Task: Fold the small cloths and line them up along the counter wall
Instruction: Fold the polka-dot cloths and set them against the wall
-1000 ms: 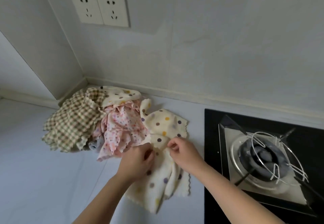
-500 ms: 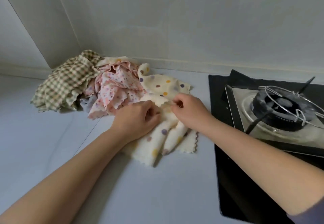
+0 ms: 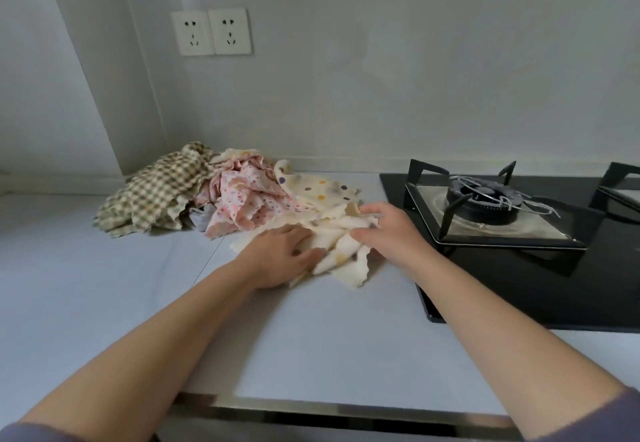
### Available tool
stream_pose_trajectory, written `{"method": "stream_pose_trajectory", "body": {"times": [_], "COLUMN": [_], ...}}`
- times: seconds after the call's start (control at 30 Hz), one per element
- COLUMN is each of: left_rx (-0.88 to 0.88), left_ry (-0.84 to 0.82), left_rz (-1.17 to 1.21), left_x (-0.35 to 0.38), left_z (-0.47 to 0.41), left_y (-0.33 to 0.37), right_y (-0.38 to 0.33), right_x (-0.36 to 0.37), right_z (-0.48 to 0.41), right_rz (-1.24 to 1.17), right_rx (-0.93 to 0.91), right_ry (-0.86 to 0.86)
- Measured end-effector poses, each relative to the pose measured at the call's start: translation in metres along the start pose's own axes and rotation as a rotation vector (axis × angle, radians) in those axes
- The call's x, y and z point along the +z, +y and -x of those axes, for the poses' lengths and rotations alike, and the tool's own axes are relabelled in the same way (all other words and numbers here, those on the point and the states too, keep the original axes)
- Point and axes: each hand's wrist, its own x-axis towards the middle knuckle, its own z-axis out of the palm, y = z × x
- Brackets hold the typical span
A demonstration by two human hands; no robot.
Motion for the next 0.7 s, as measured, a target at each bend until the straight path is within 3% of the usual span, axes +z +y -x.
{"method": "stream_pose_trajectory", "body": {"times": [0.13, 0.3, 0.4, 0.47, 0.53, 0.57, 0.63, 0.7], "left_rx": [0.166, 0.262, 0.094, -0.034, 0.006, 0.102, 0.282, 0.322], "left_ry": [0.157, 0.152, 0.335, 0.541, 0.726, 0.707, 0.468, 0.274], "left_rz": [0.034, 0.061, -0.02, -0.071, 0.033, 0.114, 0.164, 0.09], "left_x": [0.001, 0.003, 0.003, -0.001, -0.007, -0.01, -0.01, -0.005], "left_z": [0.014, 0.008, 0.004, 0.006, 0.014, 0.019, 0.026, 0.023], "left_y": [-0.009, -0.021, -0.034, -0.029, -0.012, -0.003, 0.009, 0.009], "right_y": [-0.004, 0.003, 0.005, 0.005, 0.005, 0.005, 0.005, 0.005], "right_x": [0.0, -0.014, -0.025, -0.028, -0.028, -0.027, -0.027, -0.028], "right_z": [0.001, 0.0, -0.002, -0.002, -0.002, -0.002, 0.0, 0.002], "right_rz": [-0.482, -0.334, -0.259, -0.252, -0.262, -0.247, -0.184, -0.128], "right_rx": [0.037, 0.243, 0.256, 0.244, 0.234, 0.221, 0.178, 0.137], "right_ry": [0.03, 0.019, 0.023, 0.018, 0.022, 0.03, 0.048, 0.051]}}
